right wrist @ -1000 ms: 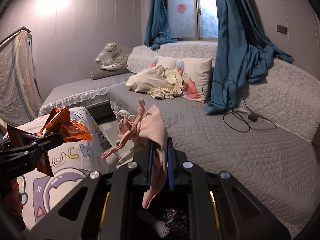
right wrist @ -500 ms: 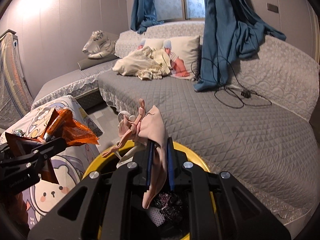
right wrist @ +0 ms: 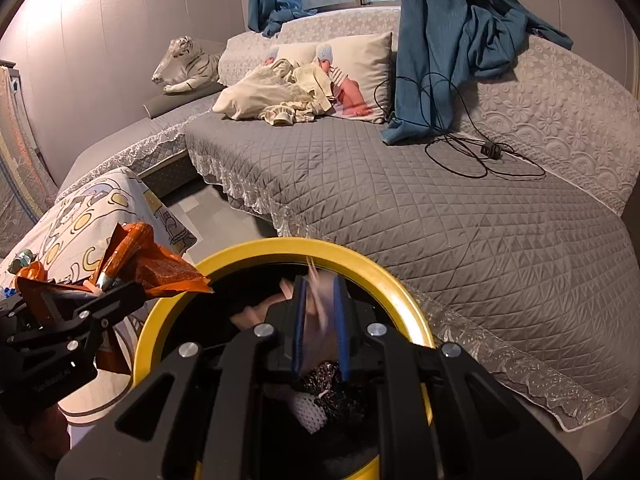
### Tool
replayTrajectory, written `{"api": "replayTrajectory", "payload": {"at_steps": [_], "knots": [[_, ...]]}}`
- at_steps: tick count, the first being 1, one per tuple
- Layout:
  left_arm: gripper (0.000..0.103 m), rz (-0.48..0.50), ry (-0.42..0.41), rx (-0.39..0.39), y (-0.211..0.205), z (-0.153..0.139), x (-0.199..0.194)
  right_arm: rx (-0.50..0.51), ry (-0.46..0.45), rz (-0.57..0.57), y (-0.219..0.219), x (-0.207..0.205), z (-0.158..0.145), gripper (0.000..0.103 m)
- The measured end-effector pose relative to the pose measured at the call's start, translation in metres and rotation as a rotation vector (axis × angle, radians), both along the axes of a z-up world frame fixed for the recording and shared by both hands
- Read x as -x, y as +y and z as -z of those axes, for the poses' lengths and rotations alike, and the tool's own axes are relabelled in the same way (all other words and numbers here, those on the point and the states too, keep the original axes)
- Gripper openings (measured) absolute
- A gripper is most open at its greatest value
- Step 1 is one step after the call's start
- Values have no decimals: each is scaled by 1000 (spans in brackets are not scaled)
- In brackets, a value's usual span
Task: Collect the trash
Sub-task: 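Carry the pink cloth and orange wrapper over the yellow bin and release both, then move both tools back over the remaining trash on the bed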
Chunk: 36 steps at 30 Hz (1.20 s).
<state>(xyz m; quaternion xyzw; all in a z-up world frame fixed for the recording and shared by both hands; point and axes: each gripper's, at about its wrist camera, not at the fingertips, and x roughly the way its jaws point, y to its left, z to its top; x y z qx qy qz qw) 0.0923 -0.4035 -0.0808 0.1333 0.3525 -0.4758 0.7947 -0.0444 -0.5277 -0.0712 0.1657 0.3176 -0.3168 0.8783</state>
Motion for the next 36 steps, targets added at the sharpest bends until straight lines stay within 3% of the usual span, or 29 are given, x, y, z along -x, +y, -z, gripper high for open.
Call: {"api": "replayTrajectory", "payload": {"at_steps": [5,9,20,23,27,34,36], "knots": [[47,-14,37,1,-2,2,-4,0,-1,7,-2,1,-1,13],[69,-44,72,1,1,4,-9,-2,-5,18,-4,4,-2,13],[69,-135,72,61,41,-14,-33,25,-27,9,3,2,-20,13],[69,-189,56,82,70,-28,-47,52,-41,-43,18,-10,-31,14],[70,-278,29,107,120,-48,-69,68,-76,-121,42,-32,-45,28],[75,-445,-70,90,226,-78,-89,119,-138,-335,109,-82,-79,29],[75,-489,-90,78,256,-82,-92,123,-147,-391,127,-96,-86,34]]}}
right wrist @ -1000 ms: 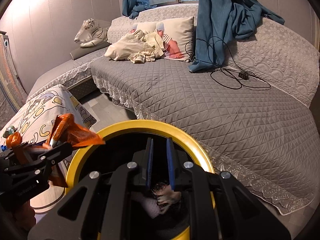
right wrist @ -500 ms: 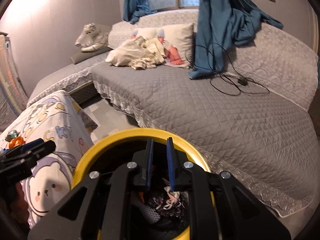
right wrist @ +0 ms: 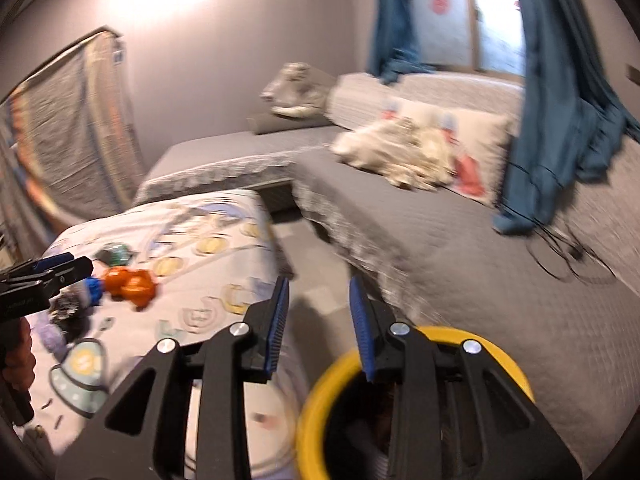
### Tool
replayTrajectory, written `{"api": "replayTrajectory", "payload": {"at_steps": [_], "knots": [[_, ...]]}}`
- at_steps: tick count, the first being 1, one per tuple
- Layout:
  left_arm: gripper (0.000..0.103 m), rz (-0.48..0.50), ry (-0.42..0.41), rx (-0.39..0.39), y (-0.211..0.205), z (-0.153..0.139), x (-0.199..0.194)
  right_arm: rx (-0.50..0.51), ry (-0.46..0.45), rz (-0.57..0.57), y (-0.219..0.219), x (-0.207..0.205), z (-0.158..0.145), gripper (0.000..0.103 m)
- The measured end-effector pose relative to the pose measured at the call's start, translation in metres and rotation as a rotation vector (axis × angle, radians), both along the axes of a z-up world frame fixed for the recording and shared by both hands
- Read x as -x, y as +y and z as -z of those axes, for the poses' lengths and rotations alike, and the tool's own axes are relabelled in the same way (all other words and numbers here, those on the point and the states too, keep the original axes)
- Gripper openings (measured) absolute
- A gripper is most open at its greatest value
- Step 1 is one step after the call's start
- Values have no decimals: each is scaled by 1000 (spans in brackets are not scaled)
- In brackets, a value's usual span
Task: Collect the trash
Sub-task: 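Move both tools back over the remaining trash on the bed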
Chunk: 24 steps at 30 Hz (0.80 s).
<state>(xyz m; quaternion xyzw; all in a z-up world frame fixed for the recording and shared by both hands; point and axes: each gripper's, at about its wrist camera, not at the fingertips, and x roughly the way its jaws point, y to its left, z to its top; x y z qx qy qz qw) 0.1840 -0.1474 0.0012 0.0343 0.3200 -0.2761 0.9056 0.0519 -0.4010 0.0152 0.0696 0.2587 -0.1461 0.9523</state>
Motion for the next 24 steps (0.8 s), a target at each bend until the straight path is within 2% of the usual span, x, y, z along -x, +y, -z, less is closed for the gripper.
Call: {"api": "replayTrajectory", "payload": {"at_steps": [6,11,15,22,24], "knots": [[79,-133,-10,-32,88,0,-4,50,19,-162,60,-39,-3,36],[81,-196,36,-54,140,20,-2,50,66,-267,94,-64,12,40],[82,-216,78,-68,158,41,1,63,106,-330,118,-83,29,41],[82,-228,149,-38,165,69,6,82,153,-418,146,-112,54,46],[82,-232,155,-45,164,73,6,92,169,-440,152,-120,61,52]]}}
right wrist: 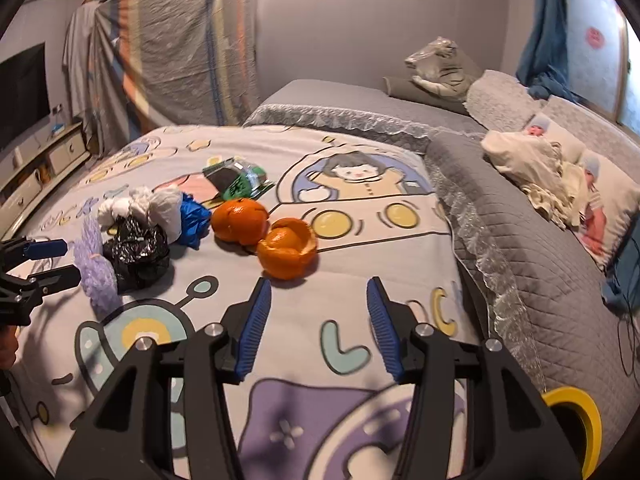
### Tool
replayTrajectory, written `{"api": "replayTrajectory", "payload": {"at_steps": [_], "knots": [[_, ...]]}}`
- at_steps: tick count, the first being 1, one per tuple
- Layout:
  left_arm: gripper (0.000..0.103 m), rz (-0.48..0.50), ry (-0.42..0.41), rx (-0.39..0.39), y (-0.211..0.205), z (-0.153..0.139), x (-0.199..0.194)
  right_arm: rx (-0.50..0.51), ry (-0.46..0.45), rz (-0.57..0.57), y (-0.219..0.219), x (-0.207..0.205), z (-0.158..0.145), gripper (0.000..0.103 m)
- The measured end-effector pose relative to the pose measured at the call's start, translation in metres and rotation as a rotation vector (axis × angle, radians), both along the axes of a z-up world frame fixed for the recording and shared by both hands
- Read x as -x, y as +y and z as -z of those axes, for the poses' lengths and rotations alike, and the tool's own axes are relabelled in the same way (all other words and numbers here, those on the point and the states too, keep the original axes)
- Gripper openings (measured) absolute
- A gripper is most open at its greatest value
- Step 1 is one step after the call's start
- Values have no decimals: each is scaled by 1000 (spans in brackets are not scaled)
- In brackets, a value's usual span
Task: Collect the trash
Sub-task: 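Move both tools back over the remaining trash on the bed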
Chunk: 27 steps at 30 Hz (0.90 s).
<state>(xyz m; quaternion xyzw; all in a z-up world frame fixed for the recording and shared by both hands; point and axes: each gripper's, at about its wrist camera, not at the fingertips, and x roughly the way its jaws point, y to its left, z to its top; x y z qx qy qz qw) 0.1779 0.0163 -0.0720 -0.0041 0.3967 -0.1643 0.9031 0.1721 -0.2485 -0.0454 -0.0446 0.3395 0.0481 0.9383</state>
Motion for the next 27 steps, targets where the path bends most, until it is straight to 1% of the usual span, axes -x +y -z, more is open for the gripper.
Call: {"api": "replayTrajectory", "payload": {"at_steps": [2,5,10,12,19,20,27], "knots": [[82,-3,13,-7,-3,5,-1,3,16,-21,4,-7,7,53],[82,-19,40,5,-3,11,-5,16,39,-38,10,-19,15,57],[82,-33,45,-11,-7,14,-7,45,72,-65,16,-42,27,62],[82,-43,49,-5,-7,15,-9,53,82,-67,17,-52,30,68],[82,-72,65,-12,-10,20,-17,88,129,-70,23,-88,45,70],[82,-78,62,-14,-10,20,-17,83,136,-74,23,-94,47,71],[82,-96,67,-11,-11,24,-19,77,166,-83,30,-112,53,71]]}}
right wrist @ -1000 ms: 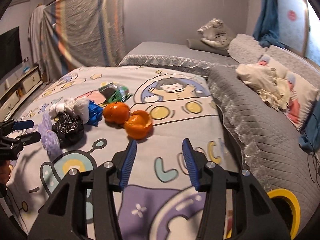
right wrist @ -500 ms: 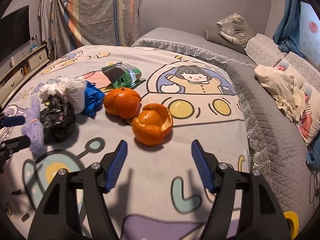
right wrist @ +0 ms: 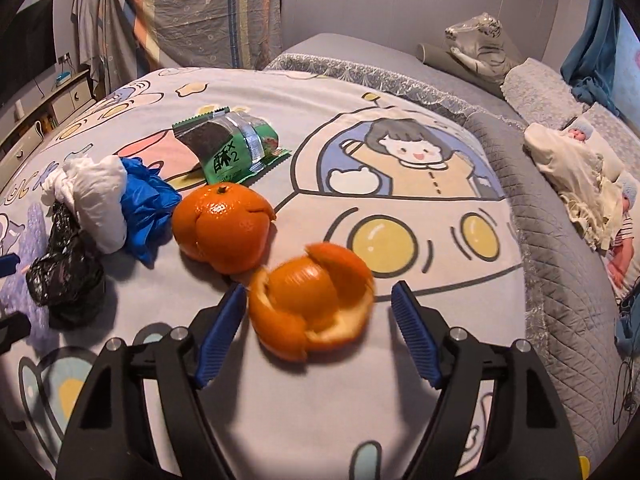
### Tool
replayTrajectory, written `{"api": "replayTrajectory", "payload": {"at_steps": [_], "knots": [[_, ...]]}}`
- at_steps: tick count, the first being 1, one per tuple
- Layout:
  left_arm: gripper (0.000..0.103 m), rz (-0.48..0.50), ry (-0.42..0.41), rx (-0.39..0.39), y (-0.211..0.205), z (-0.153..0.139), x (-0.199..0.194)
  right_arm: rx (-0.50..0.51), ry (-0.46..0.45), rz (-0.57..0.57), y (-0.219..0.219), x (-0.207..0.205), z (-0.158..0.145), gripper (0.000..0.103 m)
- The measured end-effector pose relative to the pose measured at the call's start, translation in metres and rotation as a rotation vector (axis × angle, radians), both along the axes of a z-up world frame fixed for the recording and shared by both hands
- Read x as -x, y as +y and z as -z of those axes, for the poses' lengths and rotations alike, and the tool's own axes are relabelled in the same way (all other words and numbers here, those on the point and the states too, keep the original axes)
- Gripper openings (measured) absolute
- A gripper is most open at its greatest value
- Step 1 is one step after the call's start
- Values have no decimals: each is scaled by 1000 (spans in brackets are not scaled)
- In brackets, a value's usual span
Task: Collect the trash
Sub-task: 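Move both tools back over the remaining trash on the bed, then grasp the tangerine peel with the right gripper while the left gripper grasps a lavender foam net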
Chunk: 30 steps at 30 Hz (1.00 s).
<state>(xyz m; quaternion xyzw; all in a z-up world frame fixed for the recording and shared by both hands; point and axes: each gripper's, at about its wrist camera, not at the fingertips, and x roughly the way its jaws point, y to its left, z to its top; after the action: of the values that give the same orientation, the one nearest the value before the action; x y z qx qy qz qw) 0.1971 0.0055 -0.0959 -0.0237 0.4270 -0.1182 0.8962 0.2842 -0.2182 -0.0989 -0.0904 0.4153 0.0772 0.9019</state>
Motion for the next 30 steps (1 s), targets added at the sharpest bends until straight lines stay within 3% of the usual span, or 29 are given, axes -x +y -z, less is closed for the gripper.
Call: {"api": "replayTrajectory", "payload": {"at_steps": [4,7,17,21,30], "knots": [[75,-3,-4,-9,-1,1,-2,-12,28,11,0,-7,5,68],[69,-6,0,-12,0,2,-3,-13,31,13,0,-8,6,59],[38,-45,11,-18,8,5,-8,14,35,8,6,-11,10,55],[23,-42,8,-31,9,2,-3,17,30,12,7,-8,8,47],[19,-44,7,21,20,-5,7,-9,12,28,4,-5,2,41]]}}
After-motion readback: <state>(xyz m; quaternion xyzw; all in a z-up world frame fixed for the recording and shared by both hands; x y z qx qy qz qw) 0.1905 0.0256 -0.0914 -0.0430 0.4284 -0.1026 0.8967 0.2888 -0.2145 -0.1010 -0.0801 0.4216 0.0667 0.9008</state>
